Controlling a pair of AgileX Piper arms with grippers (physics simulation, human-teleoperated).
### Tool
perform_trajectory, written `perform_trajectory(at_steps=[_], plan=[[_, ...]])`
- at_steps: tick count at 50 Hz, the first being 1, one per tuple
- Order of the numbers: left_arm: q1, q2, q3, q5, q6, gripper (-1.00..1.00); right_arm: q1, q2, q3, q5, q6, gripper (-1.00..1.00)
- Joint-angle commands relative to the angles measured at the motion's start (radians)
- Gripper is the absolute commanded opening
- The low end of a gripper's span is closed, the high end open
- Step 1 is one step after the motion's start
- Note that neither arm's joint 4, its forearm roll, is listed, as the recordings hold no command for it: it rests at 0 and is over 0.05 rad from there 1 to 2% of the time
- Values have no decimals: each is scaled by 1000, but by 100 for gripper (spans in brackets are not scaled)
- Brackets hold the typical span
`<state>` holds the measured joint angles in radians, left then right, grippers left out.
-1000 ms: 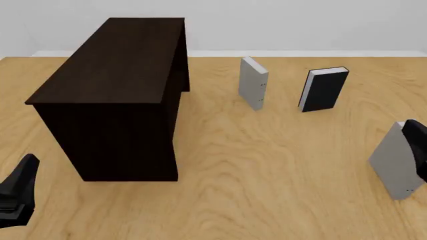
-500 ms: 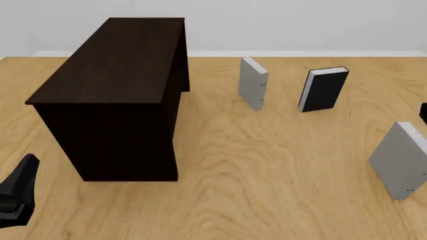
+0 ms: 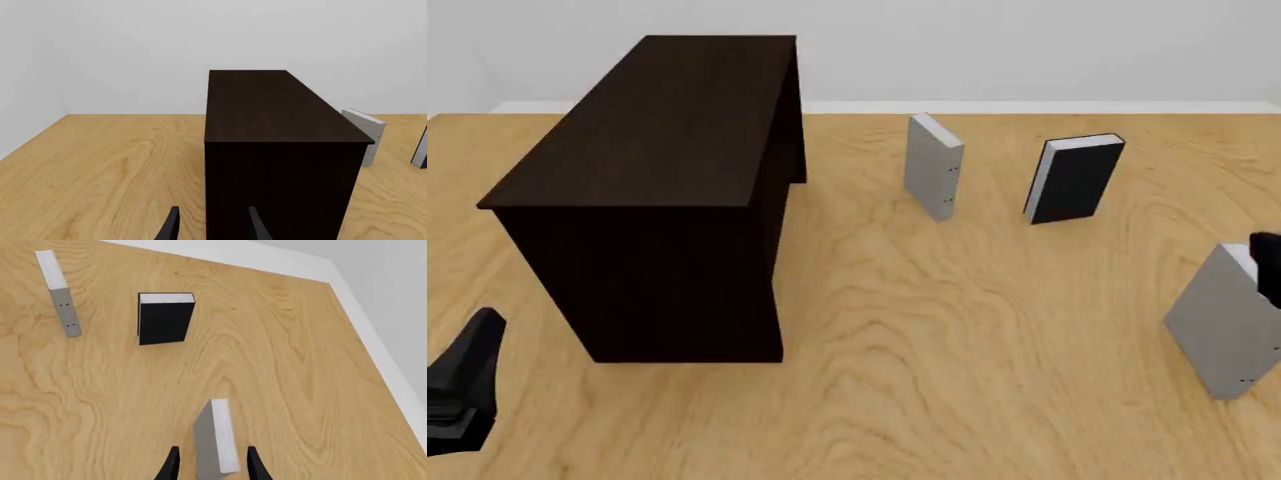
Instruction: Pick up the book on the right and place it under the cabinet shelf.
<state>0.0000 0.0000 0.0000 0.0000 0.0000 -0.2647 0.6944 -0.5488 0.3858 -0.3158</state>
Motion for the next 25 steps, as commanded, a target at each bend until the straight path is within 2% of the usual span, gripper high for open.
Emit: perform_trajectory(at_steps=[1,25], plan=[[0,0,0,0,0,100,-53,111,10,-61,-36,100],[0,0,0,0,0,100,-119,378,61,-255,-54,100]])
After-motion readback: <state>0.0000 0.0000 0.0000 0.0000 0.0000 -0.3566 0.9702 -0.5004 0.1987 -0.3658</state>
